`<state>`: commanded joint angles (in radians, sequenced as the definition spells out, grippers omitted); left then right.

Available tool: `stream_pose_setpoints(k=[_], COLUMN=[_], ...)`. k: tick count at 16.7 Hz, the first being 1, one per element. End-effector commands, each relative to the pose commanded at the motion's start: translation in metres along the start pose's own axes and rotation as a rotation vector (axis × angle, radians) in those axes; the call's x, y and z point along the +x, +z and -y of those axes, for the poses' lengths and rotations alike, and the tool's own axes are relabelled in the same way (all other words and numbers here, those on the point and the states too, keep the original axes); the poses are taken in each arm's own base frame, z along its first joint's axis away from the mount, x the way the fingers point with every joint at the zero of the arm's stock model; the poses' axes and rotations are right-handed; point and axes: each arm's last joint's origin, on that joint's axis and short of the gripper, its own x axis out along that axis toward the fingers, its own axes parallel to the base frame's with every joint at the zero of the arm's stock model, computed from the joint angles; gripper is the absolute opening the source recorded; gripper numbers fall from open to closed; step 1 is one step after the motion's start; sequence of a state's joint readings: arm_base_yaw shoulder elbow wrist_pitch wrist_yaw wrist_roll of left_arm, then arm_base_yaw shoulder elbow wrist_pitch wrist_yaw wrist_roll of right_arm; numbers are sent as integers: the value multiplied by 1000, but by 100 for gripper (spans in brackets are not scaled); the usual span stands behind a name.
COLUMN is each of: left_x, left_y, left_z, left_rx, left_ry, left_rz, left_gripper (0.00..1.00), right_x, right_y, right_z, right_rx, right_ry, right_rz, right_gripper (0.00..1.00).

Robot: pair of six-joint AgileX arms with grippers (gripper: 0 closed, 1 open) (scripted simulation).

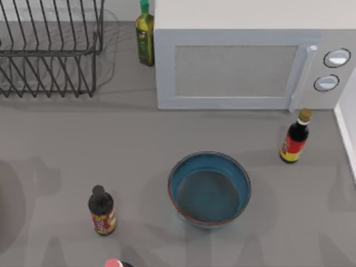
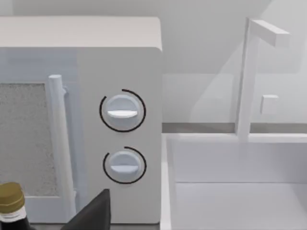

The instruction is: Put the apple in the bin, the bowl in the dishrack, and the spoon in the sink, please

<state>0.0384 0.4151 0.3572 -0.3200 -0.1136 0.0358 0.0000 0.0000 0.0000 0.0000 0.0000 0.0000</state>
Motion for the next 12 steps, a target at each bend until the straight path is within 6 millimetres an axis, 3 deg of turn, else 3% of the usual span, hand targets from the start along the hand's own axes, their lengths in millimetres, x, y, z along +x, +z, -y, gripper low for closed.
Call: stream_pose_setpoints(k=[6, 12], left_x=[1, 3], left_y=[-52, -58], left_z=[9, 11], left_rx=[-45, -49], left_ry=[-124, -144], left_rz=[337, 381], left_gripper=[100, 100], right_x=[0, 0], right_y=[0, 0], right_z=[0, 0], right_rx=[0, 0], right_ry=[0, 0], right_rz=[0, 0], right_gripper=[100, 100])
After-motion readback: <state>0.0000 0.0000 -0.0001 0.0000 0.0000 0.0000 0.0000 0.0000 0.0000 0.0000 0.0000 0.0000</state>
